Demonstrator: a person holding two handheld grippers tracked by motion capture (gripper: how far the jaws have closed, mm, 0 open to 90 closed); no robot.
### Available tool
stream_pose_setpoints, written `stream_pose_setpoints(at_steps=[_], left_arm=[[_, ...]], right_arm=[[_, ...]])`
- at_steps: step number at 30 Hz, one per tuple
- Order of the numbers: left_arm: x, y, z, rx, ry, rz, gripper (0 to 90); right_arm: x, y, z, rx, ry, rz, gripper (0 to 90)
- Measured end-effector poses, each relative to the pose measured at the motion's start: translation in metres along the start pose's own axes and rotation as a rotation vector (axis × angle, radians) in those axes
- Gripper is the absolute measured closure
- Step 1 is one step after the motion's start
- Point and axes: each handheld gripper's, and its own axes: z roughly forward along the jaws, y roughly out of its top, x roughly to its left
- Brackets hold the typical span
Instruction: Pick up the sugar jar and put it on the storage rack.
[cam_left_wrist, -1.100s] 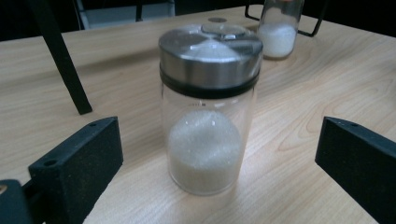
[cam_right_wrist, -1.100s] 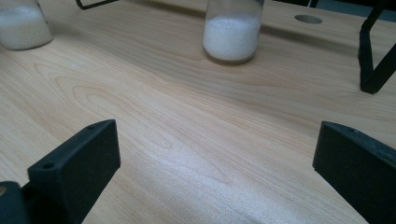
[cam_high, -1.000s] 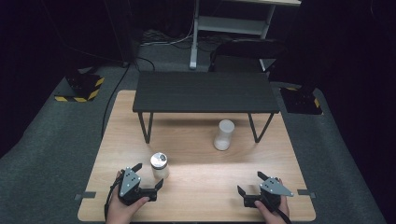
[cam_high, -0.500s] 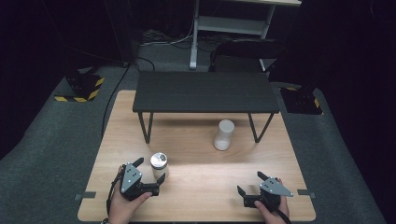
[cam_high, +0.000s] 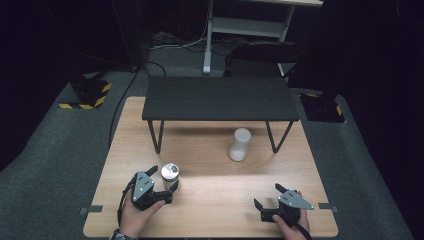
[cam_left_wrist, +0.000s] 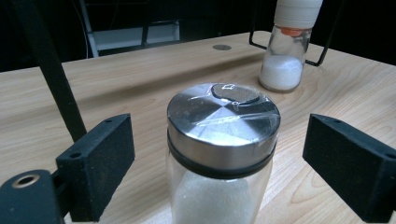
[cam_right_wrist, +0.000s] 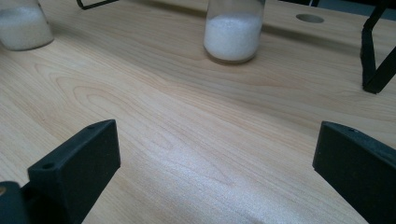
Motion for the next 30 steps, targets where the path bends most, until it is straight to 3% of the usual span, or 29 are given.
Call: stream_pose_setpoints(at_steps=[15, 21, 26, 30], left_arm=[[-0.003, 0.000, 0.010, -0.013, 0.014, 0.015, 27.7], [0.000, -0.001, 0.012, -0.012, 0.003, -0.003, 33.9], [0.001, 0.001, 0.013, -0.009, -0.007, -0.023, 34.4], [-0.001, 0.002, 0.013, -0.004, 0.001, -0.012, 34.7]], right_arm=[[-0.001, -0.001, -0.001, -0.006, 0.001, 0.007, 0.2], [-0.001, -0.002, -0.001, -0.009, 0.001, 0.011, 0.2], [-0.001, -0.002, -0.001, -0.009, 0.002, 0.013, 0.2], [-0.002, -0.002, -0.001, -0.008, 0.003, 0.014, 0.2]])
